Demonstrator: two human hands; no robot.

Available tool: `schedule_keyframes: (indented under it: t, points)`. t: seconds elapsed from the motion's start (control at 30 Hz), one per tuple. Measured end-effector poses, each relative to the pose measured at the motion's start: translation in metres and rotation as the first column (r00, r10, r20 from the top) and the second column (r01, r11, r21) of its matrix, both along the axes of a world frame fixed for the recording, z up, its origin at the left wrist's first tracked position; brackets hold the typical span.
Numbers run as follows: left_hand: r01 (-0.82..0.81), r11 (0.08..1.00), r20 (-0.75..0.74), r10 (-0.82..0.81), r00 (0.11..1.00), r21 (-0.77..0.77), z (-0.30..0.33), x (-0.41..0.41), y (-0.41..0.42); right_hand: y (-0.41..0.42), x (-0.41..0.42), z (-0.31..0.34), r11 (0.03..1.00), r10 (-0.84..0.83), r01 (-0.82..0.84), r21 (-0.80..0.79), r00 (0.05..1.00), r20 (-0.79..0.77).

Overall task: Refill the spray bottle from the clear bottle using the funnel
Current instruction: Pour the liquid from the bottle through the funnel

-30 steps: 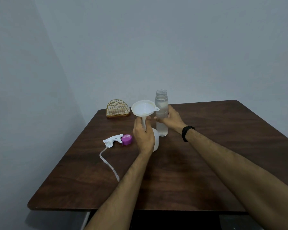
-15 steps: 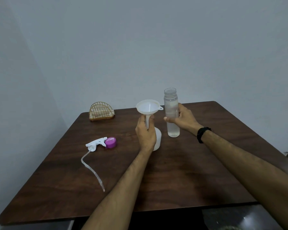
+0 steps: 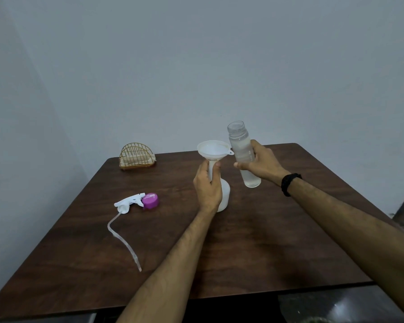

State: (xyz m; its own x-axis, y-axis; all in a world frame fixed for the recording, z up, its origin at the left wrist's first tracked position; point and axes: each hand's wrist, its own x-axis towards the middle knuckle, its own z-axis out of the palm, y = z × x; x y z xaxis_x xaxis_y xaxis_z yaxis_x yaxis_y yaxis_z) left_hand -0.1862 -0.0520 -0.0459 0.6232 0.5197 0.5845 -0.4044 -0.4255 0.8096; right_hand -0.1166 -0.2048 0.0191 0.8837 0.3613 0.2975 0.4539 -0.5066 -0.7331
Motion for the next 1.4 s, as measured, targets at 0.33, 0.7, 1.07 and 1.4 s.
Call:
schedule_keyframes:
  t: [0.33,0.7,1.07,1.4]
  points:
    - [0.006,1.000,0.008,-0.006,1.000,0.002,-0.002,0.000,0.001,0.000,0.008,0.010,0.993,-0.011,0.018,-0.118,0.998,0.065]
    - [0.005,1.000,0.016,-0.005,1.000,-0.020,-0.005,0.002,0.002,-0.008,0.013,0.023,0.970,-0.010,0.054,-0.239,0.984,0.179]
    - [0.006,1.000,0.021,-0.006,1.000,-0.023,-0.006,0.002,0.004,-0.008,0.016,0.038,0.926,-0.006,0.116,-0.359,0.955,0.295]
    - [0.006,0.999,0.032,-0.004,0.999,-0.050,-0.009,0.004,0.005,-0.008,0.018,0.047,0.898,0.002,0.148,-0.413,0.940,0.340]
